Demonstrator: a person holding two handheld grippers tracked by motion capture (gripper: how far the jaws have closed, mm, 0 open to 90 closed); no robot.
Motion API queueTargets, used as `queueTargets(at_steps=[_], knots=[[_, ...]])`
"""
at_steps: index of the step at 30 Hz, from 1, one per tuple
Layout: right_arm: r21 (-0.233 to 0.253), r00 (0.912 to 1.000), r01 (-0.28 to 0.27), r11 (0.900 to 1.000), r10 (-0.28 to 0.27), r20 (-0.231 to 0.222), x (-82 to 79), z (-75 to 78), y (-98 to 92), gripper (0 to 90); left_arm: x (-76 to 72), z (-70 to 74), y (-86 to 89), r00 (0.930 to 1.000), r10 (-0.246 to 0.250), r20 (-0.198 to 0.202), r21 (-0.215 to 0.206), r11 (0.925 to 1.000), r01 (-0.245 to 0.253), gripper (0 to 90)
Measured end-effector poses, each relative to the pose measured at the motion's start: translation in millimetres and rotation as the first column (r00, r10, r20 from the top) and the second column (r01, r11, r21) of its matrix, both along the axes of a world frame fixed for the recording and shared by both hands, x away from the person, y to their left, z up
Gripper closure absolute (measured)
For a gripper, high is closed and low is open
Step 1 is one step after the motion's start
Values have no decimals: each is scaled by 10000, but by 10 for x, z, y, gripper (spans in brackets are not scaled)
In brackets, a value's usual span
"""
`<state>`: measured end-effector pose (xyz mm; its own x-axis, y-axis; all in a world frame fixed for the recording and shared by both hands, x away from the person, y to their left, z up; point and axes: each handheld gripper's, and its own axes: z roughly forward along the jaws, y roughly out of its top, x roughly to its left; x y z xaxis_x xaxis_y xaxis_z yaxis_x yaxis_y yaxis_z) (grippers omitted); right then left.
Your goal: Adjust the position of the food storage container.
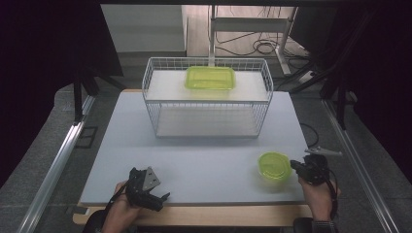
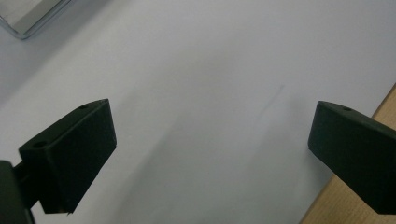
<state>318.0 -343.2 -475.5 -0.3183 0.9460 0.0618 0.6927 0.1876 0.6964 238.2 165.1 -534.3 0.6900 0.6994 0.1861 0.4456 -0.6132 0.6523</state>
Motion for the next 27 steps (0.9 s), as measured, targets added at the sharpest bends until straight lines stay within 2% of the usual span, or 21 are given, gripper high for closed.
queueTargets(at_steps=[5,10,18,27], knots=[[151,10000,-9,9999,9,-15,-5,-9,7,873,0,-2,0,10000,7,-2,26,10000,-7,7],[-14,9997,132,9999,-132,-197,-44,-38,-48,879,1,-4,-2,10000,-1,-15,41,10000,1,8],[264,9958,-312,9992,333,-851,-87,-147,8,882,2,-11,-8,10000,-17,-54,89,10000,17,8],[727,9883,-956,9928,1034,-1124,-51,-232,174,883,3,-15,-14,10000,-38,-75,144,9999,39,8]])
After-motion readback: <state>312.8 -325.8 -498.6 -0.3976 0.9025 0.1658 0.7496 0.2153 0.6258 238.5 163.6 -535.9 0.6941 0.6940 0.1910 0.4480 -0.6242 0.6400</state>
